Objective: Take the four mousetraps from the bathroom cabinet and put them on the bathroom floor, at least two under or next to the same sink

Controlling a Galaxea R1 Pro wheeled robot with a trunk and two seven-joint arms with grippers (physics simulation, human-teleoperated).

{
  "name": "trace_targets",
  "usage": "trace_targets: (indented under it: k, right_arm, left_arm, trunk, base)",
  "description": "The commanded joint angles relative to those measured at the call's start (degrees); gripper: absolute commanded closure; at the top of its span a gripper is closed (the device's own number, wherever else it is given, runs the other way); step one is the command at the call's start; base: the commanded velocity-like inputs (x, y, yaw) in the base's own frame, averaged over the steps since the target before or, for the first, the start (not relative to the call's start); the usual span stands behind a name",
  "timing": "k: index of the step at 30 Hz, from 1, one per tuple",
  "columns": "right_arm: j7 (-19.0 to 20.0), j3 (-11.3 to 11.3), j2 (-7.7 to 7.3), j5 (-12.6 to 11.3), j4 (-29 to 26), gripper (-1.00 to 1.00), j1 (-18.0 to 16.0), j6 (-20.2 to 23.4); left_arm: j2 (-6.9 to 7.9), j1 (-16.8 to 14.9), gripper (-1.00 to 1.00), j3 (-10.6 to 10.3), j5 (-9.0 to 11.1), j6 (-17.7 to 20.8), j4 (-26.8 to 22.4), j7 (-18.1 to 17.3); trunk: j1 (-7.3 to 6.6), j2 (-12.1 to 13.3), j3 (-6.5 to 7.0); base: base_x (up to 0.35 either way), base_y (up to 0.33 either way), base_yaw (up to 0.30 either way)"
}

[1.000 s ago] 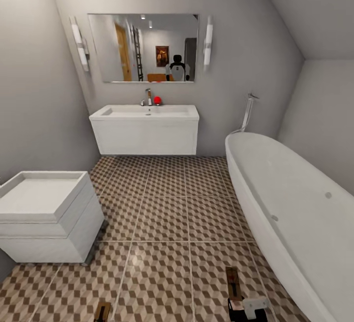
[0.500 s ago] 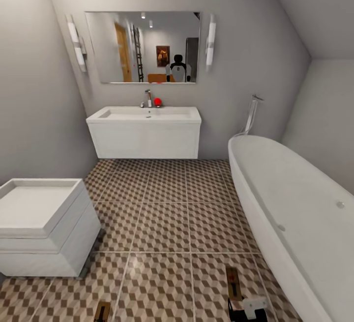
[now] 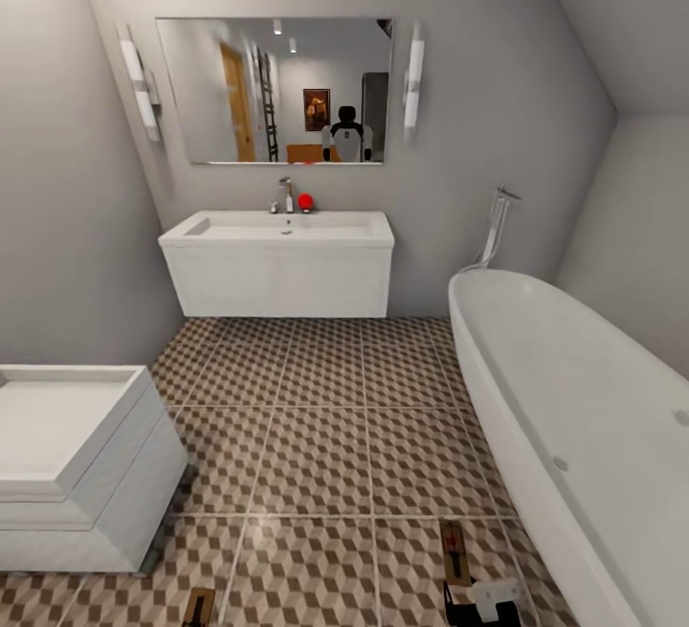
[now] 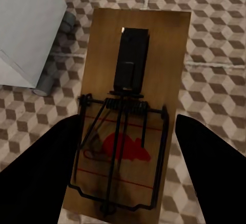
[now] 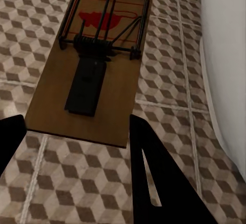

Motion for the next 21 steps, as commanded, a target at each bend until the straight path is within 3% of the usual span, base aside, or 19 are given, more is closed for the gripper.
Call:
trace_targets:
  k: [1, 21]
  right_arm:
    - [-0.4, 0.3, -0.04, 0.3, 0.0, 1.00, 0.0, 0.0]
    - [-0.4, 0.3, -0.04, 0.3, 0.1, 1.00, 0.0, 0.0]
  left_arm:
    - [-0.04, -0.1, 1.00, -0.5, 0.3, -0.3, 0.2, 0.2]
    - [-0.04, -0.1, 1.00, -0.5, 0.3, -0.3, 0.2, 0.2]
  trunk:
    - [0.02, 0.0, -0.05]
    - [0.02, 0.0, -0.05]
  base:
    - [0.241, 0.000, 0.000]
    - [0.241, 0.000, 0.000]
